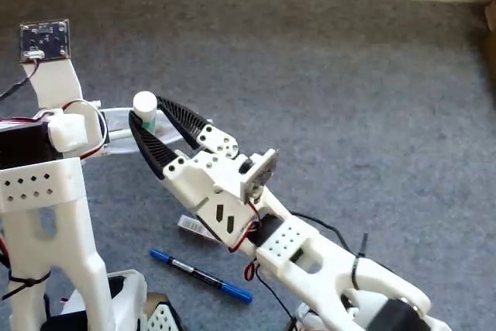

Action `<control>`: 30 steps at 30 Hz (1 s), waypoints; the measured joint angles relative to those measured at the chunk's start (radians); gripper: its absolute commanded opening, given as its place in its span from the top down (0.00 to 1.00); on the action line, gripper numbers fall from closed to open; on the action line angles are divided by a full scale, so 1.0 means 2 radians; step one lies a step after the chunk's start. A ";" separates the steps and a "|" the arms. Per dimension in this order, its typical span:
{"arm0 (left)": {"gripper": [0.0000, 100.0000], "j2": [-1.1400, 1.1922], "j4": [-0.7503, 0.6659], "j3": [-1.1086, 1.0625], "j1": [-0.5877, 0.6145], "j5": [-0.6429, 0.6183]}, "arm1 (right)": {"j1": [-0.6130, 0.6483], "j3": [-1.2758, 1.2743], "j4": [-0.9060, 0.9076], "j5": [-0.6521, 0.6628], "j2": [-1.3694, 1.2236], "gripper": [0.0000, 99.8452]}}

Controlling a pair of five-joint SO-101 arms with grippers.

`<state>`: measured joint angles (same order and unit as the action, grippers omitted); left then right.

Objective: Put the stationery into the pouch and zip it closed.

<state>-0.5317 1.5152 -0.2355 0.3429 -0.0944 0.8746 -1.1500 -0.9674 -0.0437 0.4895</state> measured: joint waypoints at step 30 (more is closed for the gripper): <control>0.99 -0.001 -0.009 -0.008 0.000 0.000 | 0.015 -0.014 -0.015 0.071 -0.028 0.87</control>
<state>-0.5332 1.4968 -0.2524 0.3429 -0.0944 0.9053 -1.1776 -0.9966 0.0974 0.4327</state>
